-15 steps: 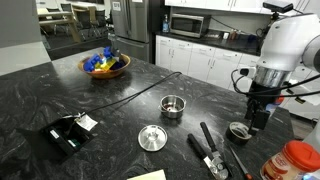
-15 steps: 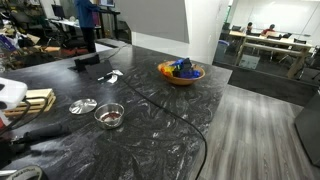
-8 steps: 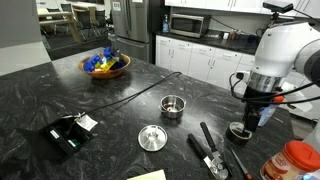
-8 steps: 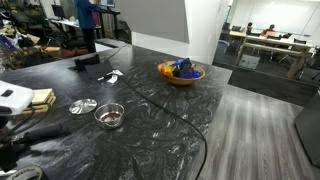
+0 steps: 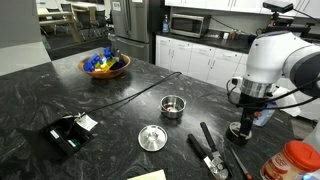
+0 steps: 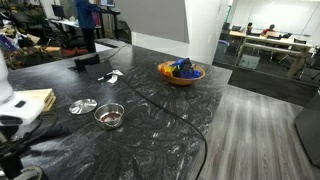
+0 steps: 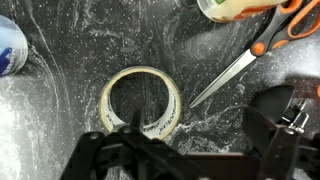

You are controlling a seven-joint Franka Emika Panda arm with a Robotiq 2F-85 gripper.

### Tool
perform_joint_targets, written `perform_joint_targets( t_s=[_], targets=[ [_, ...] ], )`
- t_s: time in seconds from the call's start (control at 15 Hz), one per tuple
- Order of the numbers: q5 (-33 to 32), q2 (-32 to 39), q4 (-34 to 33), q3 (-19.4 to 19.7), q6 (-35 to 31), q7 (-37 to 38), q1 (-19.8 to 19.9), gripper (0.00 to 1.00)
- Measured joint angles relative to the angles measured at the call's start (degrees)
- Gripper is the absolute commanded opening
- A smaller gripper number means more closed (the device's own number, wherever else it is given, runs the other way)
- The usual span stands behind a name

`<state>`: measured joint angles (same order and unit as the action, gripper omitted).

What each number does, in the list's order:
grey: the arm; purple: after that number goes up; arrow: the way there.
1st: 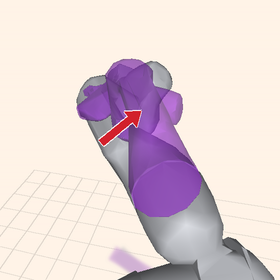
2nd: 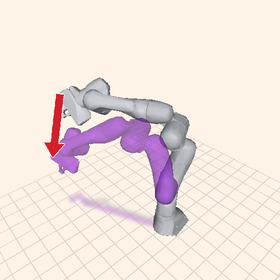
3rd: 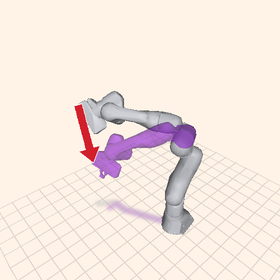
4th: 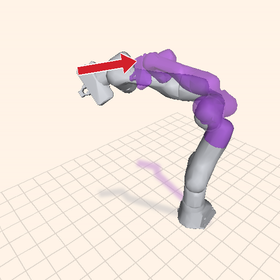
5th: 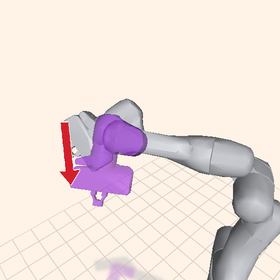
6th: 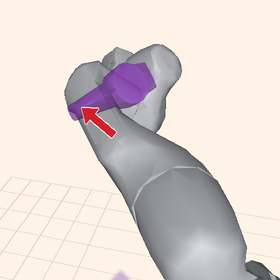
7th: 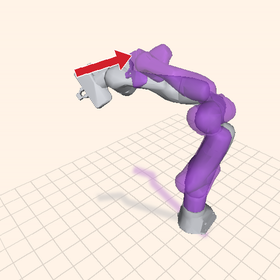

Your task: Put the tape on the wooden box

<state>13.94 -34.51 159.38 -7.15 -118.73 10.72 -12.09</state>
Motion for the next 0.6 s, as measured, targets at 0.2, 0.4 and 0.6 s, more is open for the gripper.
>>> perform_joint_targets(
  t_s=[0.2, 0.4, 0.6],
  targets=[
    [0.3, 3.2, 0.0, 0.0, -3.0, 0.0, 0.0, 1.00],
    [0.9, 6.6, 0.0, 0.0, -5.2, 0.0, 0.0, 1.00],
    [1.1, 10.2, 0.0, 0.0, -7.6, 0.0, 0.0, 0.73]
  ],
)
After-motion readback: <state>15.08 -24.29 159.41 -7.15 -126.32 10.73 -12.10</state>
